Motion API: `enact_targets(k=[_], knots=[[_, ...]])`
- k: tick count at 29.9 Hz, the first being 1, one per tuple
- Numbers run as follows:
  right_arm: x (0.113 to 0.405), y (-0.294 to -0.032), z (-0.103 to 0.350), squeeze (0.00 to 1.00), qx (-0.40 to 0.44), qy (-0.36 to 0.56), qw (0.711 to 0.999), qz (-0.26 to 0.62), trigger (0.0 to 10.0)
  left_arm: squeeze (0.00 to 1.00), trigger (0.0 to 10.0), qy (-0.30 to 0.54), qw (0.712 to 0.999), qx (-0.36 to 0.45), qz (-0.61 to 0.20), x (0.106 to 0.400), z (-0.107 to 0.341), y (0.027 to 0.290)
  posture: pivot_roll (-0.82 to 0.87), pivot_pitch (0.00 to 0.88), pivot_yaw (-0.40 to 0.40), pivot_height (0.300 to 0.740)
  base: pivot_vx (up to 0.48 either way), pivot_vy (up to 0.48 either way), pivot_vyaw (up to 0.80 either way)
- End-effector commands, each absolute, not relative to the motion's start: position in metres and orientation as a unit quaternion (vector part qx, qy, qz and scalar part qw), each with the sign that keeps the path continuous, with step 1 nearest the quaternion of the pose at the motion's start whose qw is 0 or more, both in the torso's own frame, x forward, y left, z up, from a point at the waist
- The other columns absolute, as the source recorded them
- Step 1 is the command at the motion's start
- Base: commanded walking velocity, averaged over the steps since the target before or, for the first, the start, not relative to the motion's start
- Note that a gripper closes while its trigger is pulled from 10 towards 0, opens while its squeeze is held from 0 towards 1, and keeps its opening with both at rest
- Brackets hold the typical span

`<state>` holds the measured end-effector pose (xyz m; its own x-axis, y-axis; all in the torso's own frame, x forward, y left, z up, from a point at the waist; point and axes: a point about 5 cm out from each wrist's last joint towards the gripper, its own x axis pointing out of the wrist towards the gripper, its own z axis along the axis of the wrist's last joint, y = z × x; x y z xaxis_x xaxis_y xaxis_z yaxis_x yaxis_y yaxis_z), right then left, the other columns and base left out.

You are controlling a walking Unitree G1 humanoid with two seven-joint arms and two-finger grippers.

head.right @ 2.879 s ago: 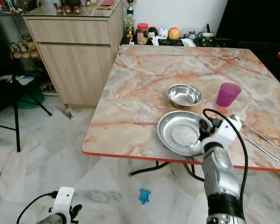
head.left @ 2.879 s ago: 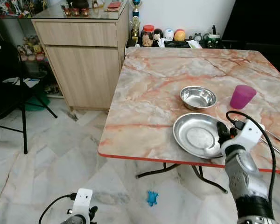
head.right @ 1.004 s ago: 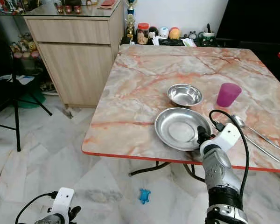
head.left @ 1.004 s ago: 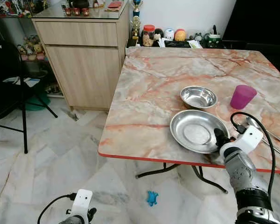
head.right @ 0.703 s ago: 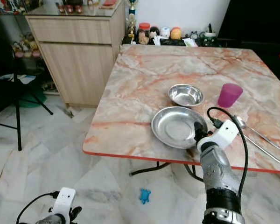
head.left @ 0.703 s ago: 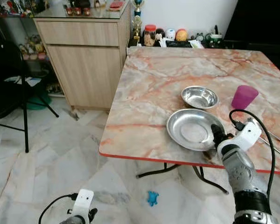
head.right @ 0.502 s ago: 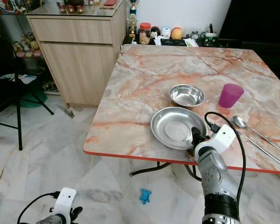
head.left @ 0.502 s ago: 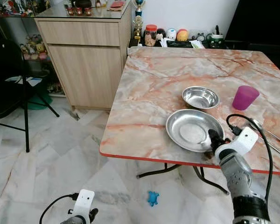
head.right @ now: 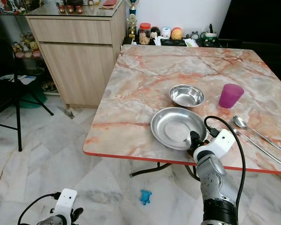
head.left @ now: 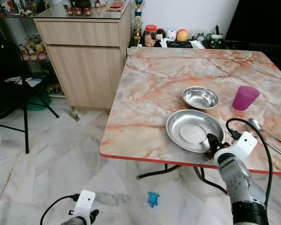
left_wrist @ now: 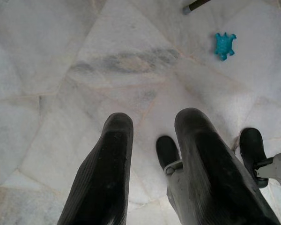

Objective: Setting the table

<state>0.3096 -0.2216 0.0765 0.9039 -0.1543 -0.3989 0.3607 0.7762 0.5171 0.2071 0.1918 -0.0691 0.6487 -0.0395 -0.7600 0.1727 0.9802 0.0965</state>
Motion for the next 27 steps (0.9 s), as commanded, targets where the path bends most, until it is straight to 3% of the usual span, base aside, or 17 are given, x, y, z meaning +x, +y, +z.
enact_targets(k=[1, 11, 12, 13, 27], knots=[[0.309, -0.221, 0.077, 0.0, 0.316, 0.171, 0.923, -0.141, 10.0, 0.0, 10.0, 0.422, 0.9, 0.087, -0.066, 0.204, -0.071, 0.193, 0.0, 0.0, 0.003, 0.74, 0.0, 0.0, 0.0], [0.309, -0.221, 0.071, 0.0, 0.33, 0.178, 0.916, -0.146, 10.0, 0.0, 10.0, 0.424, 0.898, 0.092, -0.071, 0.203, -0.072, 0.193, -0.01, 0.0, 0.002, 0.74, 0.0, 0.0, 0.0], [0.309, -0.221, 0.071, 0.0, 0.332, 0.179, 0.914, -0.149, 3.2, 0.0, 10.0, 0.424, 0.898, 0.091, -0.07, 0.203, -0.072, 0.193, -0.01, 0.0, 0.001, 0.74, 0.0, 0.0, 0.0], [0.309, -0.221, 0.07, 0.0, 0.333, 0.179, 0.913, -0.15, 0.0, 0.0, 10.0, 0.424, 0.898, 0.091, -0.07, 0.202, -0.072, 0.193, -0.01, 0.0, 0.0, 0.74, 0.0, 0.0, 0.0], [0.319, -0.216, 0.08, 0.0, 0.299, 0.176, 0.928, -0.133, 0.0, 0.0, 10.0, 0.429, 0.896, 0.089, -0.072, 0.2, -0.073, 0.191, -0.01, 0.0, -0.004, 0.74, 0.0, 0.0, 0.0]])
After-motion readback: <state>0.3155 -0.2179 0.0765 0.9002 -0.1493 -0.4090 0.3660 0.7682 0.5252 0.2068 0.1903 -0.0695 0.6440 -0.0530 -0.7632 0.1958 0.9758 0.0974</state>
